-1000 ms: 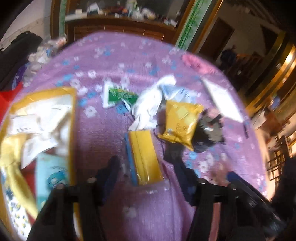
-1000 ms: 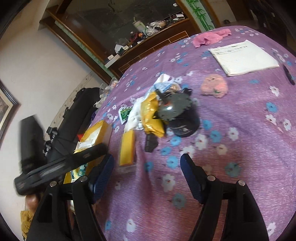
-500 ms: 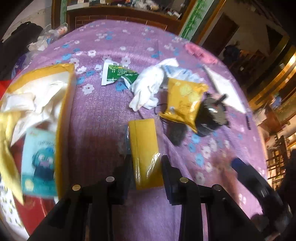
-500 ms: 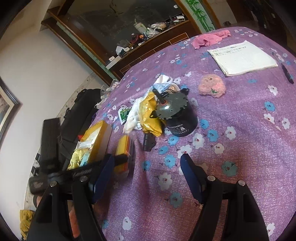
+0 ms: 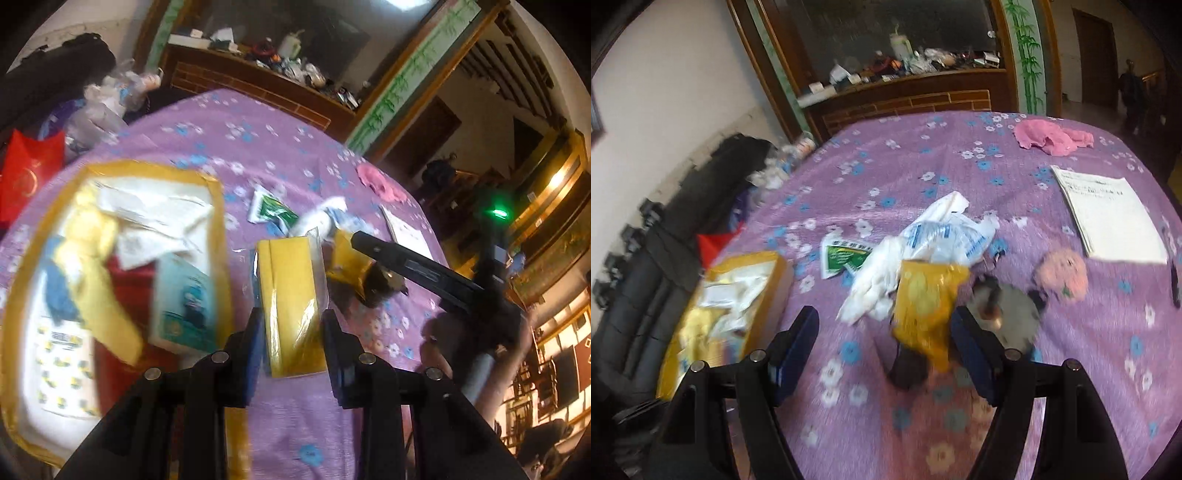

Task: Organize soft objects
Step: 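Grasp the yellow bar packet with the left tool while the right tool grasps the yellow snack packet, then drop the yellow bar packet into the tray with the left tool while the right tool drops the snack packet, then grasp the white glove with the left tool while the right tool grasps the blue-printed desiccant packet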

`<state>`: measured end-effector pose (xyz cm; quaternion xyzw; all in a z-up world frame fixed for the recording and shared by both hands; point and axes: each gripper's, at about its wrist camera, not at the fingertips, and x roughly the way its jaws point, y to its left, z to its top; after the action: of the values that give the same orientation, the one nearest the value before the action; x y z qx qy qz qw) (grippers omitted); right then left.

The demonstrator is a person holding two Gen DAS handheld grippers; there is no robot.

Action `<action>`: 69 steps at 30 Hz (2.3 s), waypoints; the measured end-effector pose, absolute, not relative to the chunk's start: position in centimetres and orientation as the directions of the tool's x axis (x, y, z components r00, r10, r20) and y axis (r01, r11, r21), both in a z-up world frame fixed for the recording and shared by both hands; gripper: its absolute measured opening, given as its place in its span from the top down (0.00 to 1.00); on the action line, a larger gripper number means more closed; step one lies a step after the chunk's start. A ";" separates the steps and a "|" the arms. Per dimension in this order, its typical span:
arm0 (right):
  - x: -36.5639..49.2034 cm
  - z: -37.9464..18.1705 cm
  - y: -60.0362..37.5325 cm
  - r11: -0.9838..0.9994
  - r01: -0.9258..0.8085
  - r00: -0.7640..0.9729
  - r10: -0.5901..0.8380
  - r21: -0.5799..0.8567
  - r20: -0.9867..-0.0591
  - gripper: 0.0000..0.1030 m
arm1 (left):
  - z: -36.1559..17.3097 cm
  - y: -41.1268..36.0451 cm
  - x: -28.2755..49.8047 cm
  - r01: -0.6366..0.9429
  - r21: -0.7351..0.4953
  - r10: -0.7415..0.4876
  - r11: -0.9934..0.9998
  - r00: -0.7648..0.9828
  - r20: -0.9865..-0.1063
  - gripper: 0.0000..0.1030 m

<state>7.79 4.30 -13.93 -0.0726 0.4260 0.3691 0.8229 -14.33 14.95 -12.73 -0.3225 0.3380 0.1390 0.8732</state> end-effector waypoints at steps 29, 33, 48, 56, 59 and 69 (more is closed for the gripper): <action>-1.4 -10.3 3.6 0.607 -0.750 0.335 0.691 0.262 -0.640 0.61 | -13.0 21.1 -24.0 -0.557 -0.514 0.133 0.652 0.751 -0.646 0.69; -4.8 -10.6 5.8 0.439 -0.823 0.137 0.770 0.362 -0.623 0.61 | -13.6 21.5 -25.4 -0.600 -0.471 0.159 0.647 0.710 -0.686 0.69; -7.4 -14.5 14.5 0.423 -0.862 0.112 0.699 0.281 -0.706 0.59 | -16.5 21.9 -24.7 -0.632 -0.453 0.136 0.629 0.663 -0.736 0.38; -6.4 -12.2 9.4 0.395 -0.828 0.095 0.798 0.398 -0.595 0.29 | -13.9 19.7 -25.0 -0.592 -0.446 0.192 0.672 0.720 -0.667 0.30; -5.5 -12.0 6.6 0.392 -0.805 0.080 0.816 0.446 -0.572 0.28 | -12.6 18.0 -23.8 -0.539 -0.443 0.175 0.716 0.753 -0.634 0.26; 1.9 -10.7 -1.6 0.488 -0.727 0.166 0.808 0.484 -0.566 0.28 | -11.0 14.1 -14.9 -0.414 -0.396 0.048 0.819 0.738 -0.673 0.24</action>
<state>1.95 -1.60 -10.66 0.0500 0.4044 0.5036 0.7618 -14.89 14.06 -11.04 -0.2712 0.3380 0.1294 0.8919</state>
